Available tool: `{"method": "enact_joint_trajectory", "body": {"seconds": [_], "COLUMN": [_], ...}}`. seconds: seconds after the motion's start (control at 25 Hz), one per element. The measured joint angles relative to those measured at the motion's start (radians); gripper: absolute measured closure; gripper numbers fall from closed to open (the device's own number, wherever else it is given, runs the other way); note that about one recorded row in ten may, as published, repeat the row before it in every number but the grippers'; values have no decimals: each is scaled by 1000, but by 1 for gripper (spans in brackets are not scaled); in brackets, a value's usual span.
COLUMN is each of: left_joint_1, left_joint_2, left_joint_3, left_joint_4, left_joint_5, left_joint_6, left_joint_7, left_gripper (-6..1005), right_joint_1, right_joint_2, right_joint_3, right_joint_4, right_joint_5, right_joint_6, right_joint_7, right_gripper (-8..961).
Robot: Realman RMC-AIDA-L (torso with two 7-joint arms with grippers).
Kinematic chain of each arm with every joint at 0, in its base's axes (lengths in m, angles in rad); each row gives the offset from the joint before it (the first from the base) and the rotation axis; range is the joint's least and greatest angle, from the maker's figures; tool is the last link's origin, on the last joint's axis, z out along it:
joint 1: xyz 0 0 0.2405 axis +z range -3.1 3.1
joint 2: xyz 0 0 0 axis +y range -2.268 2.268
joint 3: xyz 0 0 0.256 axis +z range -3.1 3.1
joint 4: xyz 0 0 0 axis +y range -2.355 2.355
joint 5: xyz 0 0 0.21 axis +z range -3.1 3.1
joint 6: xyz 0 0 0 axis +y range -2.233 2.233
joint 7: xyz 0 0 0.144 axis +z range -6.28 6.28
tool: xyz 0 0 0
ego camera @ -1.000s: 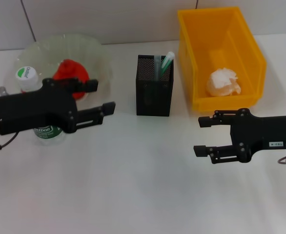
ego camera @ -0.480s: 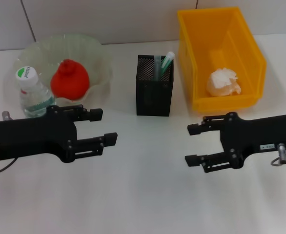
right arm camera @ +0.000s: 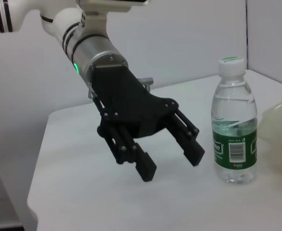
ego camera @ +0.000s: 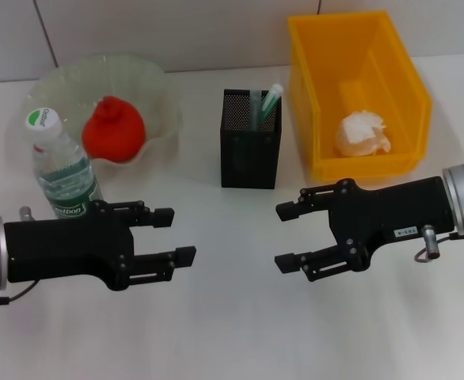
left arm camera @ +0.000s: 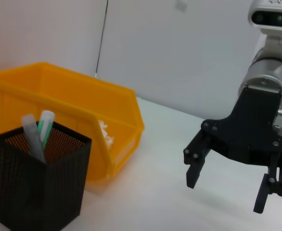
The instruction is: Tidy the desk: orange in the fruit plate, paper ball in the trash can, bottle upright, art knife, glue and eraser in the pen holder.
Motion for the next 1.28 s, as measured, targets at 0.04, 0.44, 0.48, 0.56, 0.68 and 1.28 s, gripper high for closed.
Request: {"method": "enact_joint_trajectory", "body": {"seconds": [0.04, 0.44, 0.48, 0.56, 0.68, 1.28], "left_joint_1": [0, -36, -39, -41, -44, -52], "left_joint_2": [0, -3, -3, -3, -3, -3], "left_joint_3": [0, 2, 2, 2, 2, 8], "left_joint_4": [0, -72, -73, -73, -74, -98], "left_joint_5": [0, 4, 4, 4, 4, 4], "left_joint_6": [0, -7, -8, -8, -8, -9], "left_joint_7": [0, 36, 36, 36, 36, 36], "left_gripper": [333, 333, 332, 332, 332, 332], "right_joint_1": [1, -4, -4, -4, -4, -5], "right_joint_2": [0, 0, 0, 0, 1, 1], "right_joint_3": [-3, -26, -26, -26, -26, -26], "right_joint_4": [0, 2, 2, 2, 2, 2], "right_joint_5": [0, 5, 5, 6, 6, 8], "right_joint_6": [3, 23, 23, 23, 23, 23], "right_joint_7": [2, 14, 14, 14, 14, 13], "right_gripper": [187, 187, 187, 187, 187, 187]}}
